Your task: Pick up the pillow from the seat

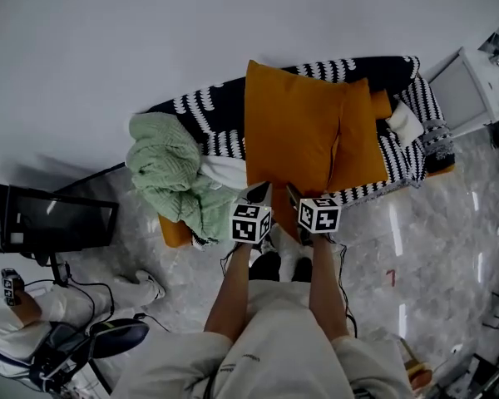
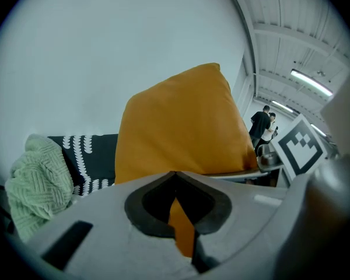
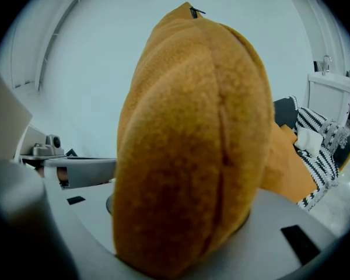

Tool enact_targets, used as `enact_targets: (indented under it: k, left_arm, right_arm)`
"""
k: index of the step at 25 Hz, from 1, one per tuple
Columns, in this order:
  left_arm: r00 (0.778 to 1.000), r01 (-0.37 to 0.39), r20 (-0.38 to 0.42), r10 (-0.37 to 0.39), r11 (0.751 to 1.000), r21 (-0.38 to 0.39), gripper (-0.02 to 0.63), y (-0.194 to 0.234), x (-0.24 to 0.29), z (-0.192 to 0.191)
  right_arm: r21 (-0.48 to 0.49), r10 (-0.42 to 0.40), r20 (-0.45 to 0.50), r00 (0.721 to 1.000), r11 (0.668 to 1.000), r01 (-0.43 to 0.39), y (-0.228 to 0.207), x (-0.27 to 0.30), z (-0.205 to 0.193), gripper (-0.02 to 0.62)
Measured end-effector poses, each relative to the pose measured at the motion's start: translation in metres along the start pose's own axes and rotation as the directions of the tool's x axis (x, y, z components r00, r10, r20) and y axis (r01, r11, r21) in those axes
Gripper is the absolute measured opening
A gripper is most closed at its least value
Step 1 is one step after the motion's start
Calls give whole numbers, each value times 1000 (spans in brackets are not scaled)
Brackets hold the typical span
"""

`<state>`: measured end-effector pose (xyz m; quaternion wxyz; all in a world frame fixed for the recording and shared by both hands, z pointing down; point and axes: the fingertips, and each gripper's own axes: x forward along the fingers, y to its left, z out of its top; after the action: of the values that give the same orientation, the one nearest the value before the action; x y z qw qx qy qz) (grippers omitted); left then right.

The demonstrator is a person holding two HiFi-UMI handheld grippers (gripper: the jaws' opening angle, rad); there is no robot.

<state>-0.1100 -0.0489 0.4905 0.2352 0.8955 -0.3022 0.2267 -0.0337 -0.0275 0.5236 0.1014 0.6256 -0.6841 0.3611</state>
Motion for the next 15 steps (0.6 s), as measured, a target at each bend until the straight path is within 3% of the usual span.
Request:
enact_targets:
  k: [8, 15]
  left_arm:
    - [997, -18, 78, 16, 999, 30, 9, -82, -23, 4]
    - [997, -30, 74, 27, 999, 44, 9, -141, -37, -21]
  right_arm:
    - [75, 13, 90, 996, 997, -20, -25, -85, -16, 212]
    - [26, -12, 178, 984, 1000, 7, -53, -150, -15, 212]
